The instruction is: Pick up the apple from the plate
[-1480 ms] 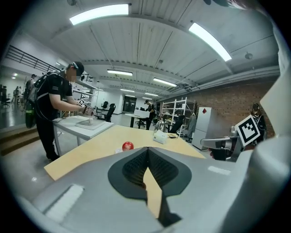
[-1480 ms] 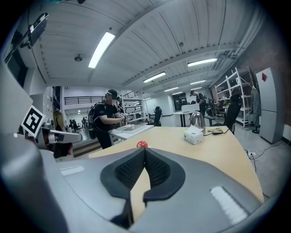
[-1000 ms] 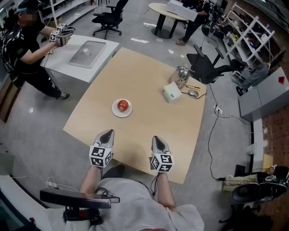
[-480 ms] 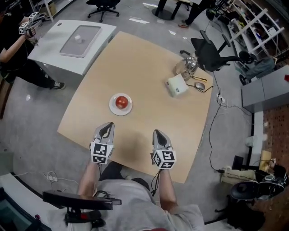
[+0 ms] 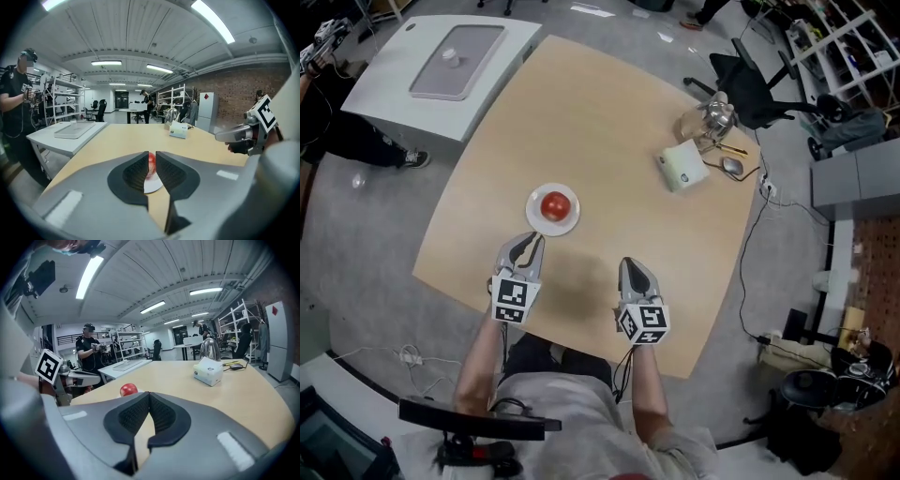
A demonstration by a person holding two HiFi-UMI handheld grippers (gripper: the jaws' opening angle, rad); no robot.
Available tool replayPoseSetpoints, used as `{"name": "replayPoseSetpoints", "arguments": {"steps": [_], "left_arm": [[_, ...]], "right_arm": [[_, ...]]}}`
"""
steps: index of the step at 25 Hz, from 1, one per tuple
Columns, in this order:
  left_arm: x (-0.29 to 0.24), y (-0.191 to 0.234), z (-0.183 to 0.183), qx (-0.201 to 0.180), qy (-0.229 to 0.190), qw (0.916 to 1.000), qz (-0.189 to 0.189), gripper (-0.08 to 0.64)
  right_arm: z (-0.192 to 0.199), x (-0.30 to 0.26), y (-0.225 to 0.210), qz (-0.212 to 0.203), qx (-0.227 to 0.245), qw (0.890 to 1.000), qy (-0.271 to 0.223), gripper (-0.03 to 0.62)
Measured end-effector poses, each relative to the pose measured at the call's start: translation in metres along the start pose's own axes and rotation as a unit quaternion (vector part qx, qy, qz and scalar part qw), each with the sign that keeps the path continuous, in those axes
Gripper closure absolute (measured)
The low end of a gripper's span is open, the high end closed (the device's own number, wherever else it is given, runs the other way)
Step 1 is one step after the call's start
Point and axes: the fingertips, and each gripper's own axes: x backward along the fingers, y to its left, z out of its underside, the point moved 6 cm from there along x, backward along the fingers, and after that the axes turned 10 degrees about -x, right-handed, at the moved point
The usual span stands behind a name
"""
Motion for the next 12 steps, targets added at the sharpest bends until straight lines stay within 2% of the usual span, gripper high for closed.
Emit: {"name": "replayPoseSetpoints", "arguments": {"steps": [6,12], "left_arm": [[-0.031,0.003,0.009,0.001,0.011,0.9995,0.030,0.398],[-0.060,0.005,0.017,-0.016,0.019,0.9993,0.027,0.330]], "right_arm": [[0.005,-0.017,-0.007,0.001,0.007,1.000,0.012,0.586],[0.009,-0.028,-0.016,0.004,0.004,1.000,0.012,0.586]]}}
